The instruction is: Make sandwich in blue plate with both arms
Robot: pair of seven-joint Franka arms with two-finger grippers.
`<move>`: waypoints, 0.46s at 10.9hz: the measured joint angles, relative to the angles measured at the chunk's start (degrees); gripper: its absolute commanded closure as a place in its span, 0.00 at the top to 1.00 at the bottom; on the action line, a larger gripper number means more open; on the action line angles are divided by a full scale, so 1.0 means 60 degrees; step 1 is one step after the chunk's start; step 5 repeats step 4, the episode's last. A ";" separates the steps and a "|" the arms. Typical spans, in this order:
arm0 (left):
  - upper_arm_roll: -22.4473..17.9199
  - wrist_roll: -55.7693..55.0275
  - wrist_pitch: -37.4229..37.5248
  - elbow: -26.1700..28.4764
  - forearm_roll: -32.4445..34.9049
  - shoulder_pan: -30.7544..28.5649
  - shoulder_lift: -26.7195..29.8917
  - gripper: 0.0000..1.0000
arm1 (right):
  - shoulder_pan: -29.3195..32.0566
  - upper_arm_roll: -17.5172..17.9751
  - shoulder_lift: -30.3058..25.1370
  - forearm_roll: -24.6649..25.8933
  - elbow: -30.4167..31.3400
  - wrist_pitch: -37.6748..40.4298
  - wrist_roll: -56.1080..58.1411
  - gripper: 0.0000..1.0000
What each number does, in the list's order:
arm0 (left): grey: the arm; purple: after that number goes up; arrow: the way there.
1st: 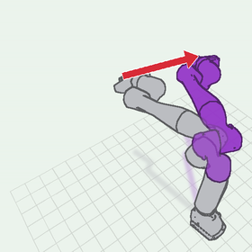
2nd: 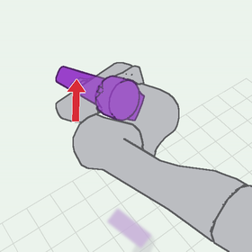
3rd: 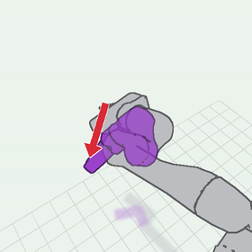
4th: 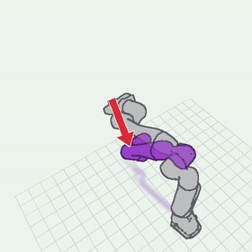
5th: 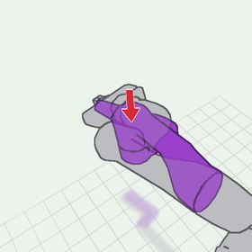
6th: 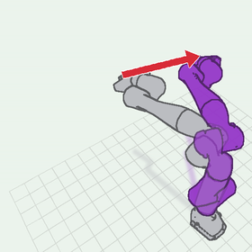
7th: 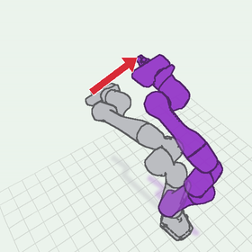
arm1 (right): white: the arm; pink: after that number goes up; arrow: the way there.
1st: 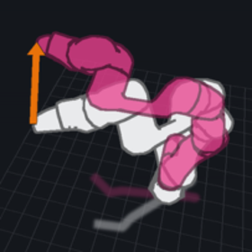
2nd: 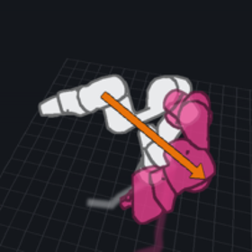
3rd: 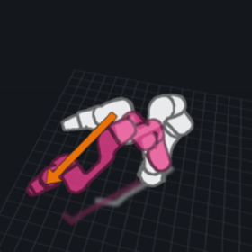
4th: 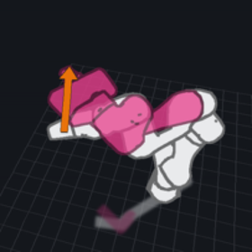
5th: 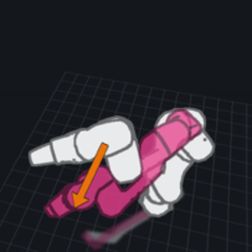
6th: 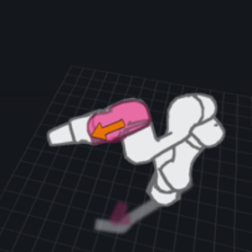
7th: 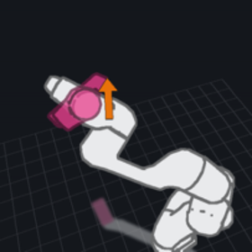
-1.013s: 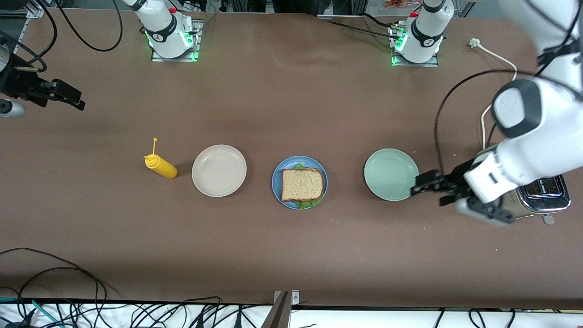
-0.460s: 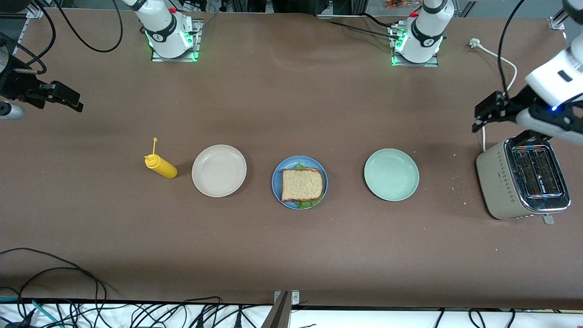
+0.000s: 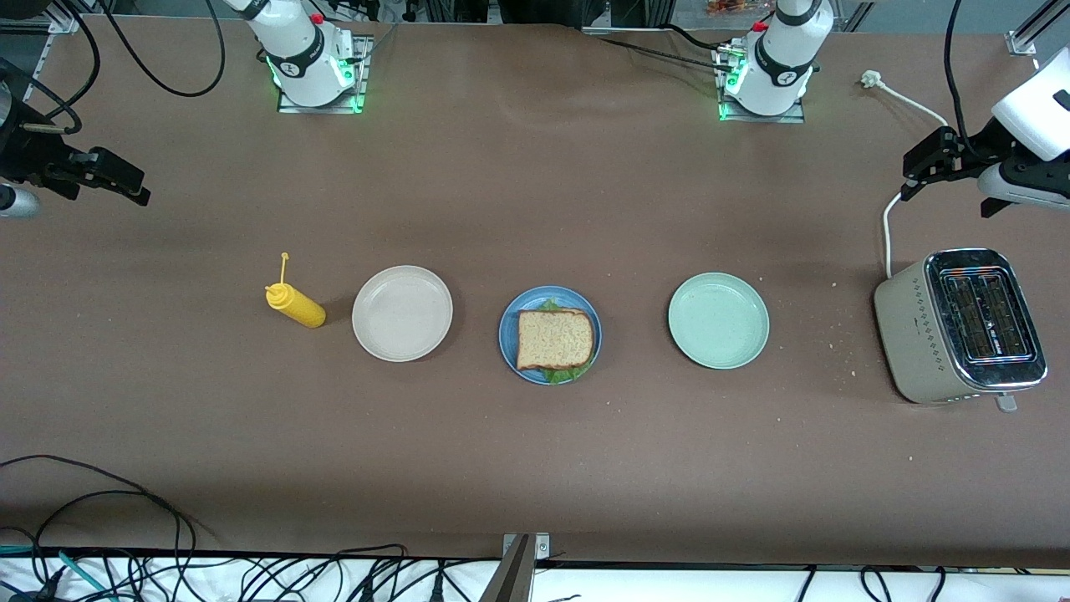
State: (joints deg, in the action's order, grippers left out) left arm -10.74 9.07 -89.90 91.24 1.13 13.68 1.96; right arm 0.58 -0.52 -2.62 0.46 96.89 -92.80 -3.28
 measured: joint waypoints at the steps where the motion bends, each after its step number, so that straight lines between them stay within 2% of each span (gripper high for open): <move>1: 0.0000 -0.0297 0.0135 0.0006 0.0000 -0.0033 0.0008 1.00 | 0.0000 0.0000 0.0000 0.0000 -0.0011 0.0000 0.0000 1.00; 5: 0.0008 -0.1198 0.0755 0.0005 0.0000 -0.0036 0.0019 1.00 | 0.0000 0.0000 0.0015 0.0000 -0.0035 -0.0003 0.0040 1.00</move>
